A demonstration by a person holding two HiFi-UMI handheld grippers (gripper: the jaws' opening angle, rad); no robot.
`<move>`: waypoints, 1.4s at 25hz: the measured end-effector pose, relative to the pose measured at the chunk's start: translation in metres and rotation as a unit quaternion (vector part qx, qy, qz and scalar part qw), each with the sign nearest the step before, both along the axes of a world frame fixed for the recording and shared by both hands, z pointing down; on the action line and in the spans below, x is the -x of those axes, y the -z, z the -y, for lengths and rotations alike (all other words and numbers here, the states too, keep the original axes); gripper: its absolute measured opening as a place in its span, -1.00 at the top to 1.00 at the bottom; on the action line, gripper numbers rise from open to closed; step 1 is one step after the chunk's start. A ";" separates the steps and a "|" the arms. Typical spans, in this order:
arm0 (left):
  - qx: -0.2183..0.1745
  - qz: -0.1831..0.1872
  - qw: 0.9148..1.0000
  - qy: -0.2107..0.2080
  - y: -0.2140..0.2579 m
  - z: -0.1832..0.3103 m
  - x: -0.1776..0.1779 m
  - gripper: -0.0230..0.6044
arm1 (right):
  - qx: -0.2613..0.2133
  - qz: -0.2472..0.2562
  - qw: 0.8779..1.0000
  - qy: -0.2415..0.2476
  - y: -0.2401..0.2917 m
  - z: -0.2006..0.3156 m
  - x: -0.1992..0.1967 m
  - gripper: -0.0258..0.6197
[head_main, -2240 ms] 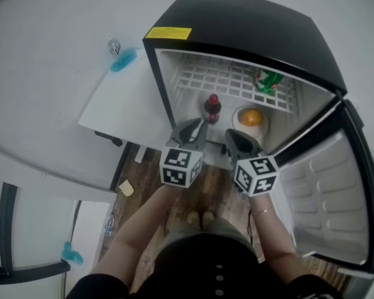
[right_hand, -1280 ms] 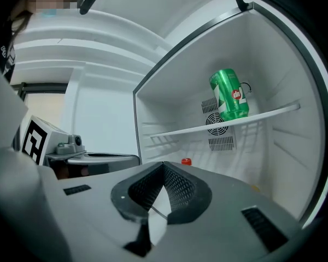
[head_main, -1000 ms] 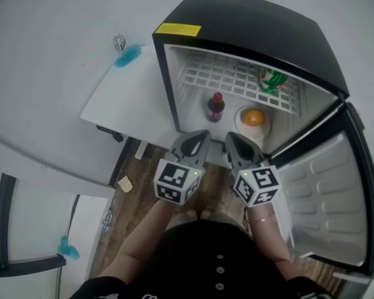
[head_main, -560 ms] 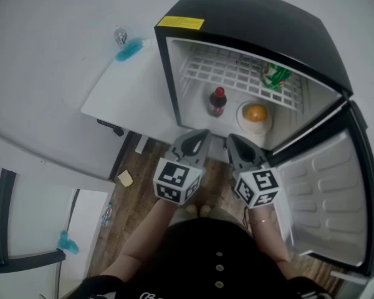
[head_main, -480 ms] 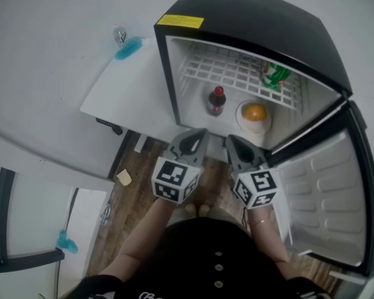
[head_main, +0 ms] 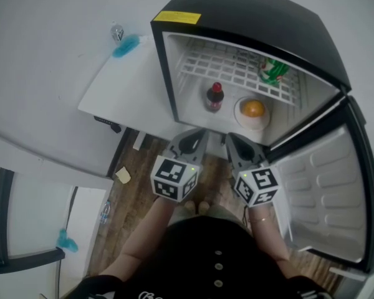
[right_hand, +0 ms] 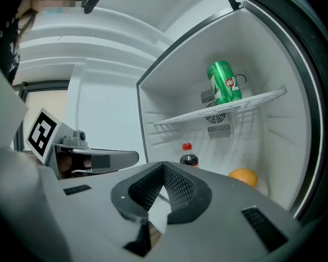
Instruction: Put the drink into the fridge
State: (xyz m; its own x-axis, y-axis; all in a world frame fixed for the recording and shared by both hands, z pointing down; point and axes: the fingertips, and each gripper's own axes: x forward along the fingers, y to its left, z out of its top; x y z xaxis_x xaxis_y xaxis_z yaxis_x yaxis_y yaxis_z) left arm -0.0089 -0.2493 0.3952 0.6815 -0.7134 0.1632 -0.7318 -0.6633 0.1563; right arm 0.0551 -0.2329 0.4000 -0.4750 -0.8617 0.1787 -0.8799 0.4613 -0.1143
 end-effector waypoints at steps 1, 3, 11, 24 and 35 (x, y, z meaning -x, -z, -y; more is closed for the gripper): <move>0.000 0.000 1.000 0.000 0.000 -0.001 -0.001 0.91 | 0.000 0.000 1.000 0.001 0.000 -0.001 0.001 0.90; 0.001 -0.002 1.000 -0.002 0.000 -0.002 -0.002 0.91 | 0.000 -0.001 1.000 0.002 0.000 -0.002 0.001 0.90; 0.008 -0.012 1.000 -0.009 -0.001 -0.006 -0.007 0.91 | -0.003 -0.015 1.000 0.011 -0.001 -0.003 0.004 0.90; 0.016 -0.008 0.999 -0.027 -0.007 -0.011 -0.017 0.91 | -0.006 -0.019 0.999 0.025 0.001 -0.005 0.008 0.90; 0.024 0.000 0.999 -0.033 -0.014 -0.011 -0.020 0.91 | -0.007 -0.021 0.999 0.029 0.001 -0.003 0.006 0.90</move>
